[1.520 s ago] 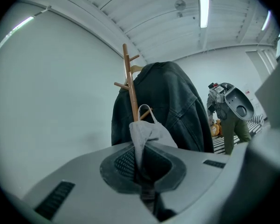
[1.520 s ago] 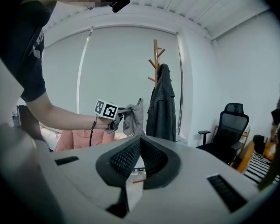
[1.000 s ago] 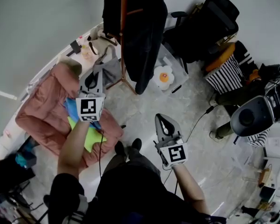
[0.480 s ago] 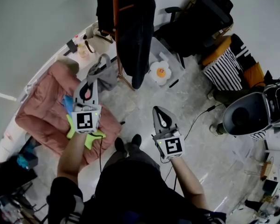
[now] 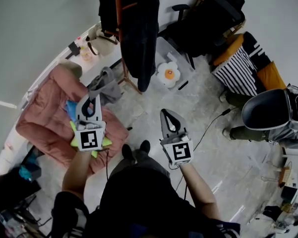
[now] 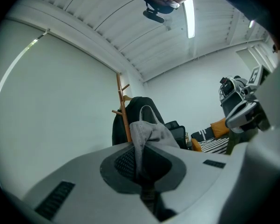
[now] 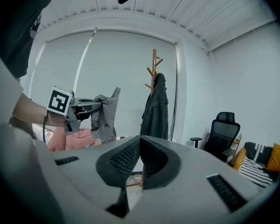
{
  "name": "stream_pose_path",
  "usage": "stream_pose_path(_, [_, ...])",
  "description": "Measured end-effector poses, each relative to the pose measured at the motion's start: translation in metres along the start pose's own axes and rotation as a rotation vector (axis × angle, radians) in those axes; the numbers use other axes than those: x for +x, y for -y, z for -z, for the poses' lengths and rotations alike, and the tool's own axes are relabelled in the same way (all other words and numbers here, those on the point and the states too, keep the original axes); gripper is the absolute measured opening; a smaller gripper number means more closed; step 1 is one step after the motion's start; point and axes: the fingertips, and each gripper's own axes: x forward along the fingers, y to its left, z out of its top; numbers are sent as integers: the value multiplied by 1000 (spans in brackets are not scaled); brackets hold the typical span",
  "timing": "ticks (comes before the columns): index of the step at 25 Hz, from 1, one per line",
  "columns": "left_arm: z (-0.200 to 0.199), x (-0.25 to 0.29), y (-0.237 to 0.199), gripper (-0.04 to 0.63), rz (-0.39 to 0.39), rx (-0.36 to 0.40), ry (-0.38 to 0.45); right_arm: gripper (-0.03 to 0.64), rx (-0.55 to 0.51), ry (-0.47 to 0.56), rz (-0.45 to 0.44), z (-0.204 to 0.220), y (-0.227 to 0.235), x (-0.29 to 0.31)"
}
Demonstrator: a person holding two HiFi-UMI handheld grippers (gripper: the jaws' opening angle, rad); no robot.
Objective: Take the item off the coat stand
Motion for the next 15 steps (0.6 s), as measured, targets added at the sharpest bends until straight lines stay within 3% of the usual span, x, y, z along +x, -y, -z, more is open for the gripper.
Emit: stream_pose_path(15, [24, -44, 19, 26, 12, 2, -32, 20, -21, -7, 38, 12, 1, -12])
